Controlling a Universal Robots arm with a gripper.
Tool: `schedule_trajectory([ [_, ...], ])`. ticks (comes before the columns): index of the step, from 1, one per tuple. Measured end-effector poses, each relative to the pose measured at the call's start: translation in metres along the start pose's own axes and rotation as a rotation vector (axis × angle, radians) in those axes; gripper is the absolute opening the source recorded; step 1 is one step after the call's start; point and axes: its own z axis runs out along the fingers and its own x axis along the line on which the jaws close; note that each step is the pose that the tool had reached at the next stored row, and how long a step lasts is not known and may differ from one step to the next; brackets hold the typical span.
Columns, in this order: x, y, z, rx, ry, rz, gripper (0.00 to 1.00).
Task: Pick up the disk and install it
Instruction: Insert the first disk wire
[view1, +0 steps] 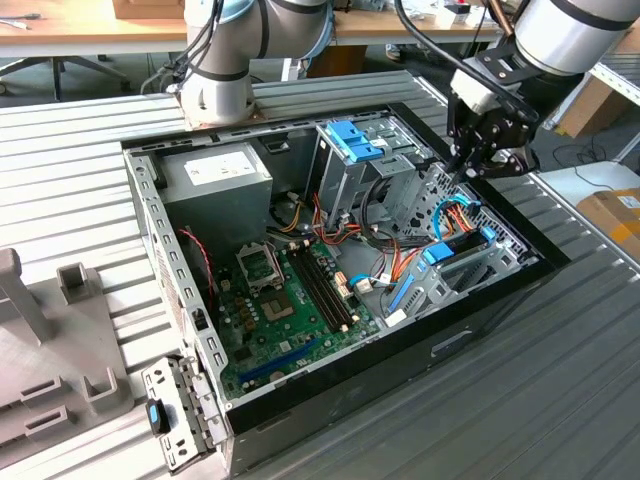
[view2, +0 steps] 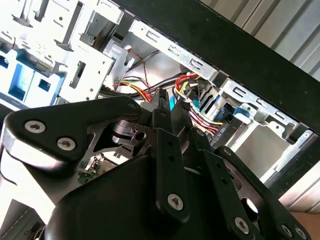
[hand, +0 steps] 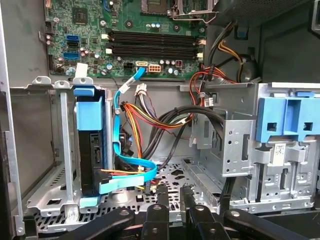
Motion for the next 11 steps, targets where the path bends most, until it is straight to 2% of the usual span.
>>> schedule_trajectory([
  [1, 0.0001, -0.0001, -0.0001, 0.0003, 0.0035, 0.002, 0.24],
  [2, 0.0001, -0.0006, -0.0012, 0.0018, 0.0359, 0.020, 0.24],
  [3, 0.0000, -0.0008, -0.0018, 0.0036, 0.0653, 0.034, 0.24],
  [5, 0.0000, -0.0007, -0.0017, 0.0039, 0.0684, 0.035, 0.24],
  [6, -0.0002, -0.0009, -0.0017, 0.0039, 0.0724, 0.034, 0.24],
  [7, -0.0004, -0.0018, -0.0021, 0.0017, 0.0872, 0.033, 0.24],
  [9, -0.0005, -0.0025, -0.0024, -0.0022, 0.1085, 0.031, 0.24],
  [10, -0.0005, -0.0025, -0.0024, -0.0048, 0.1177, 0.030, 0.24],
  [11, -0.0005, -0.0026, -0.0024, -0.0078, 0.1234, 0.029, 0.24],
])
